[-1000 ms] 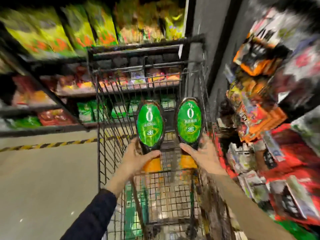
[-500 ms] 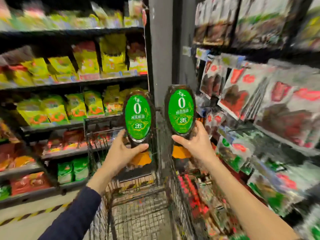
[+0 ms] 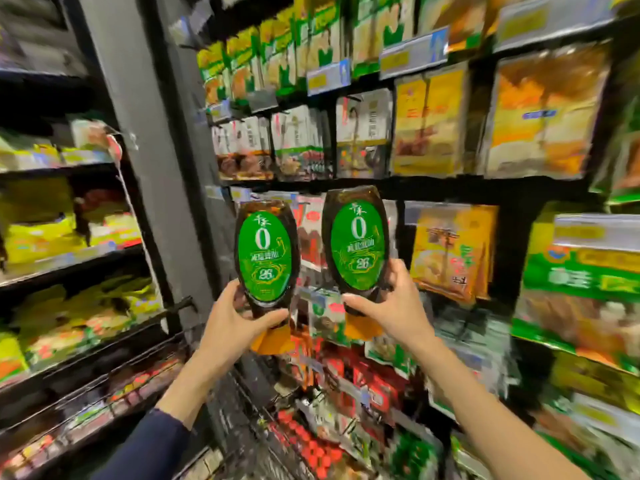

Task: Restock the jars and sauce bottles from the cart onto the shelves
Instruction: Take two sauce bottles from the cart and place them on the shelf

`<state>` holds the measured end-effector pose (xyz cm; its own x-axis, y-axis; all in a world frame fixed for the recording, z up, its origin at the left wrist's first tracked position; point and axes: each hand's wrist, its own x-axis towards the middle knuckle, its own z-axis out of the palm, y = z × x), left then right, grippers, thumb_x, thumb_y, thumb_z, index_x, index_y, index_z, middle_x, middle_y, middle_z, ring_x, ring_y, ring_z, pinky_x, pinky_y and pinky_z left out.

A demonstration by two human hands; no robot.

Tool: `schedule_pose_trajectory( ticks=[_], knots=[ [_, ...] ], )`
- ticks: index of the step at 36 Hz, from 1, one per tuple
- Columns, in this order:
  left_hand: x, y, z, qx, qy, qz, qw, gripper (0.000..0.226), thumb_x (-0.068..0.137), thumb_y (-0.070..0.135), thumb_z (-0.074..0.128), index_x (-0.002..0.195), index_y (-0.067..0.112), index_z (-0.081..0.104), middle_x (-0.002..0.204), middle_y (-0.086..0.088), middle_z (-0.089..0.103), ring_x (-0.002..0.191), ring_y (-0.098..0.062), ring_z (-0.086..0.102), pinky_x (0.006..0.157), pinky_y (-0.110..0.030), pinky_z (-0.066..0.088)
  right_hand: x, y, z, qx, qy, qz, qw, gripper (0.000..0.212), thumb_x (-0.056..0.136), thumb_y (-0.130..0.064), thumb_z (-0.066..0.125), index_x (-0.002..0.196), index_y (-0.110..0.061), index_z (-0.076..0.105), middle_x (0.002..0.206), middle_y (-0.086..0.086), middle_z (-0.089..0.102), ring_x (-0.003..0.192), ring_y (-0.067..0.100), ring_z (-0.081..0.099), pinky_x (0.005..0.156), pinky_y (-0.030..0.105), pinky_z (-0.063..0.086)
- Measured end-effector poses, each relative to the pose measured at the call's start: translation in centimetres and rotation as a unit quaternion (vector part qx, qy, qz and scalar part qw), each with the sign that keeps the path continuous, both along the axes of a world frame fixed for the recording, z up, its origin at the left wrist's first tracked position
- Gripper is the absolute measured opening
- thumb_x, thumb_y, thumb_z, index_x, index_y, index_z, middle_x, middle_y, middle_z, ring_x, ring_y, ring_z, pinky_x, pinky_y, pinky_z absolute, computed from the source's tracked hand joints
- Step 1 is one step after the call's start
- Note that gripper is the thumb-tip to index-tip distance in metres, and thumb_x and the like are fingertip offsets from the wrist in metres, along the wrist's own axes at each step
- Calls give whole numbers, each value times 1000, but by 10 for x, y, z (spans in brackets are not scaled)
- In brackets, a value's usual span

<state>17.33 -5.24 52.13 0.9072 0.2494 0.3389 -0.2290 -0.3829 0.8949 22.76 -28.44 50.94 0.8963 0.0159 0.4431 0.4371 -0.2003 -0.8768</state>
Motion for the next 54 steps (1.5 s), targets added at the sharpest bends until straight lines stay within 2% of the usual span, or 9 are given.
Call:
schedule_pose_trajectory(
  ticks=[6, 16, 18, 21, 25, 36, 44, 50, 54],
  knots=[
    [-3, -71, 2, 16, -2, -124, 992, 76, 64, 12, 84, 129, 6, 47, 124, -9, 60, 114, -20, 56, 96, -29, 43, -67, -74, -4, -15, 16, -116, 993, 122, 39, -73, 76, 139, -21, 29, 138, 2, 49, 126, 19, 49, 103, 45, 44],
    [-51, -241, 4, -6, 1, -349, 937, 79, 69, 5, 79, 136, 7, 36, 113, 9, 48, 111, -8, 46, 84, -16, 37, -214, -203, -4, 20, 35, -359, 932, 92, 54, -35, 87, 130, -15, 39, 124, 2, 57, 114, 17, 56, 100, 40, 47],
    [-66, -277, 3, -14, 10, -391, 920, 80, 67, 3, 80, 135, 8, 38, 115, 4, 50, 116, -13, 50, 88, -19, 39, -246, -231, -7, 24, 32, -398, 917, 98, 47, -49, 86, 128, -17, 42, 123, 1, 59, 115, 17, 57, 100, 39, 47],
    [-92, -333, 2, -17, 5, -453, 891, 66, 66, -1, 80, 119, 15, 44, 101, 7, 56, 87, 9, 58, 72, -4, 44, -297, -270, -11, 44, 26, -455, 889, 100, 41, -56, 87, 122, -19, 43, 121, 3, 61, 112, 18, 59, 98, 43, 48],
    [-135, -408, -1, -14, -5, -534, 845, 53, 63, -7, 80, 98, 19, 51, 96, 4, 61, 71, 16, 61, 64, -2, 48, -373, -311, -7, 41, 5, -524, 851, 72, 60, -12, 86, 116, -18, 41, 117, 8, 61, 102, 13, 63, 92, 27, 51],
    [-309, -599, -7, -24, -10, -701, 712, 75, 56, 11, 89, 119, 21, 50, 108, 9, 64, 99, -5, 63, 83, -21, 51, -587, -419, -6, -17, -15, -678, 735, 67, 64, -14, 84, 114, -20, 40, 102, -21, 49, 87, -28, 48, 70, -8, 34],
    [-436, -716, -21, -40, 33, -773, 632, 85, 37, 40, 90, 111, 18, 55, 110, -1, 70, 101, -15, 67, 91, -39, 53, -722, -482, -13, -44, -29, -779, 625, 71, 57, -19, 88, 113, -17, 45, 103, -8, 59, 97, 4, 57, 82, 6, 43],
    [-520, -800, -28, -39, 10, -814, 579, 60, 59, -6, 83, 103, 21, 51, 100, 3, 68, 77, 10, 65, 70, -9, 51, -795, -535, -16, -26, -31, -820, 571, 77, 57, -18, 88, 121, -14, 45, 107, -1, 59, 99, 11, 57, 75, -4, 40],
    [-562, -859, -30, -39, -4, -834, 551, 73, 58, 3, 86, 118, 18, 48, 105, 9, 65, 95, 3, 64, 81, -14, 51, -834, -577, -21, -18, -32, -840, 541, 77, 56, -23, 88, 119, -14, 46, 112, 2, 62, 104, 13, 60, 90, 22, 48]
  ],
)
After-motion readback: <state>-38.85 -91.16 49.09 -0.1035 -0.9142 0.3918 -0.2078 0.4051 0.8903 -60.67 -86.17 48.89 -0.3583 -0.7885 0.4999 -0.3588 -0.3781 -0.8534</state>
